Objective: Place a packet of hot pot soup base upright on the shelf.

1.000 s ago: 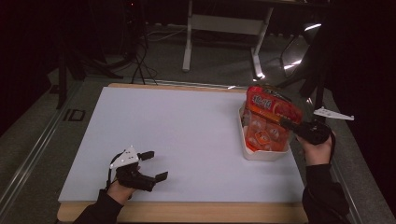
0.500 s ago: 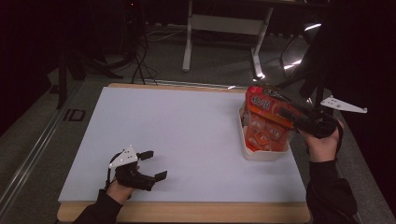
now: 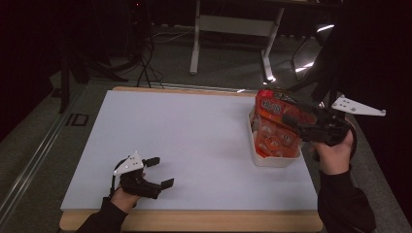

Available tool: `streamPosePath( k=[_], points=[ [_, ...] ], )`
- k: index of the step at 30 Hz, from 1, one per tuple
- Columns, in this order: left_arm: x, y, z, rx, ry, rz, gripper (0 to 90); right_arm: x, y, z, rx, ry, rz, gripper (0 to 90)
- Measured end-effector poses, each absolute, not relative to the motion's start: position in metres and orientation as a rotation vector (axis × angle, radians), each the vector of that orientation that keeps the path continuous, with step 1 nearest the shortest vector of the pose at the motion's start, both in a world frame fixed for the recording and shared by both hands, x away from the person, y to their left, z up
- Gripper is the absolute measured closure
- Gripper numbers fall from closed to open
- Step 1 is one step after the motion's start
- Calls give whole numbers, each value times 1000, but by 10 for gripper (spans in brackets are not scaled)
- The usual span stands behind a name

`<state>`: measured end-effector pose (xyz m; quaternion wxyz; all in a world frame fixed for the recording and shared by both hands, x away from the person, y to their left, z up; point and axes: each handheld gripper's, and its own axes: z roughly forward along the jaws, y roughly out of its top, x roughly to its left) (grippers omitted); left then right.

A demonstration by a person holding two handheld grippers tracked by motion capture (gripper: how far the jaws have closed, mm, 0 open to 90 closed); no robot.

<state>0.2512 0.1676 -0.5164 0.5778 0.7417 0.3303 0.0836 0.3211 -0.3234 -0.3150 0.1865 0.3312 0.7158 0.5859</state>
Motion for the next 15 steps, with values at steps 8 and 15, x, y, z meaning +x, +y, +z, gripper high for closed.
streamPosePath(
  k=[8,15],
  points=[
    [251,168,-516,1737,770,197,19,315,-300,-332,868,2114,1692,121],
    [251,168,-516,1737,768,197,19,307,-281,-356,832,2190,1693,127]
  ],
)
